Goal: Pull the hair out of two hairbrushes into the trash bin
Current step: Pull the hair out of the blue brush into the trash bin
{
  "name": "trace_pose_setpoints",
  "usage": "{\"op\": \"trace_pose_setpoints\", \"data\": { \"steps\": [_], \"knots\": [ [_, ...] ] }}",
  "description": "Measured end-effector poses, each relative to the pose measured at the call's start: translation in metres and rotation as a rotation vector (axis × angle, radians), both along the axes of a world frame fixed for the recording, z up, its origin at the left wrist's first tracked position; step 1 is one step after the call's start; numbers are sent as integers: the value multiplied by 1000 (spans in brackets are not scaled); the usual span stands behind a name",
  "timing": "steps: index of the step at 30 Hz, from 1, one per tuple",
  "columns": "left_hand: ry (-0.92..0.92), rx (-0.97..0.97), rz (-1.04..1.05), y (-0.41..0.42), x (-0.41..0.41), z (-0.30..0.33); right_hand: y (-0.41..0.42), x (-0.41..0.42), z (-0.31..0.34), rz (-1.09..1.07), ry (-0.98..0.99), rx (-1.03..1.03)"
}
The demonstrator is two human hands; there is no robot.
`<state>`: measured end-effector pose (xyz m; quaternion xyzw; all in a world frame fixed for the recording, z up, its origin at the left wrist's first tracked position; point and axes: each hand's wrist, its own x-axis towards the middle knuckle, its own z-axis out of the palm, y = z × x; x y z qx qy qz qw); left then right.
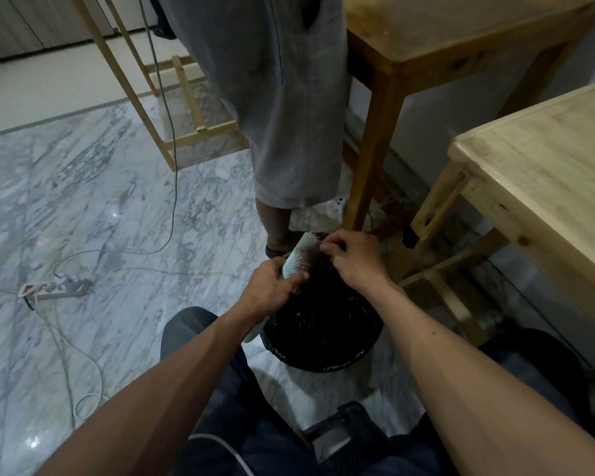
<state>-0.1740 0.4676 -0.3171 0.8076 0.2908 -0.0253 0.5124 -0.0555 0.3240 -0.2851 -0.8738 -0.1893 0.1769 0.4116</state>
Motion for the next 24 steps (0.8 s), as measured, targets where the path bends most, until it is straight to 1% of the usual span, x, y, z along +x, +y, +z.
{"op": "trace_pose_setpoints", "data": {
  "steps": [5,8,10,14,18,21,24],
  "knots": [
    [52,-73,192,24,-14,-13,-25,21,3,-207,-44,-71],
    [52,-103,367,46,-25,-20,-40,27,-4,-258,-34,-107],
    [52,-108,416,57,-30,-19,-45,26,-13,-274,-5,-121],
    [16,-114,404,58,-29,-15,-43,19,-24,-245,72,-155],
    [-15,-164,340,42,-20,-6,-38,14,-29,-157,165,-242],
    [-48,-212,267,29,-16,0,-37,15,-33,-33,223,-302],
    [-46,-266,167,19,-12,9,-33,13,-30,77,302,-184]
  ]
}}
